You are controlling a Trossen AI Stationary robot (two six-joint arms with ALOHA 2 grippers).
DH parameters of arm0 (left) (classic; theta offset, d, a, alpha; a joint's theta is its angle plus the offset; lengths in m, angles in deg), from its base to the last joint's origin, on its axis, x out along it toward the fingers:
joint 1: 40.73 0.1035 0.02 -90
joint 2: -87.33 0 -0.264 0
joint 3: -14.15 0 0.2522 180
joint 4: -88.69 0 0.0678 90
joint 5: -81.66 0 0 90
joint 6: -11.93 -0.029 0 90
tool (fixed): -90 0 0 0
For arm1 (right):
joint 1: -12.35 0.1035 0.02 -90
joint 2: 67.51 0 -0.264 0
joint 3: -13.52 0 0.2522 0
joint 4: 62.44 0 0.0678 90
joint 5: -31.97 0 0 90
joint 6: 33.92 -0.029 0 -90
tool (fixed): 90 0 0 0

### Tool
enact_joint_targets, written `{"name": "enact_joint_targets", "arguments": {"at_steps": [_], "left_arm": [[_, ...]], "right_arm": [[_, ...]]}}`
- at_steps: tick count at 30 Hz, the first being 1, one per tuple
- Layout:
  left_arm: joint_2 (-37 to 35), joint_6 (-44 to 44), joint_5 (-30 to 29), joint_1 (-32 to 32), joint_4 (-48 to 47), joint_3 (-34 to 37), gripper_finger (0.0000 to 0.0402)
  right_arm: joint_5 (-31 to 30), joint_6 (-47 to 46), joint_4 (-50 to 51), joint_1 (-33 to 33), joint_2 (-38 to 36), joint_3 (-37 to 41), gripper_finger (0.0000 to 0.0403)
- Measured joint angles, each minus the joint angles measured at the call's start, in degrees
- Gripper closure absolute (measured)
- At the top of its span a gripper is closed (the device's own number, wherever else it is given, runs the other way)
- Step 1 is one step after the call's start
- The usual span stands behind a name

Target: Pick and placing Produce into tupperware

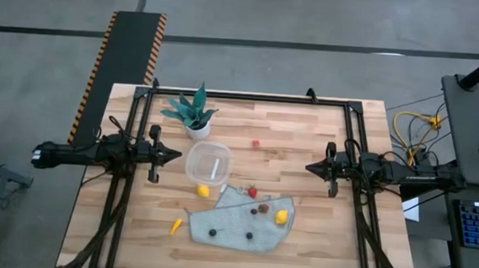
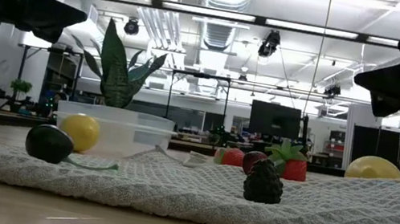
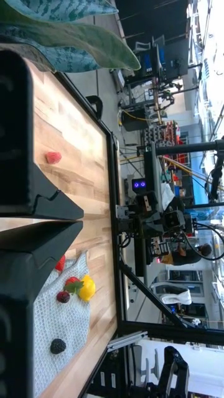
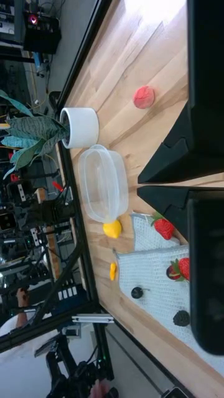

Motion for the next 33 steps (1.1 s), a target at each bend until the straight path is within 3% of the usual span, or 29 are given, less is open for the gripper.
{"name": "enact_joint_targets", "arguments": {"at_steps": [29, 33], "left_arm": [[0.0, 0.2, 0.0, 0.0, 0.8, 0.0, 0.0402], [0.0, -0.8, -0.2, 0.0, 0.8, 0.0, 0.0402]], "right_arm": [[0.0, 0.0, -1.0, 0.0, 0.0, 0.0, 0.0394], [-0.3, 3.5, -1.3, 0.0, 0.0, 0.0, 0.0394]]}}
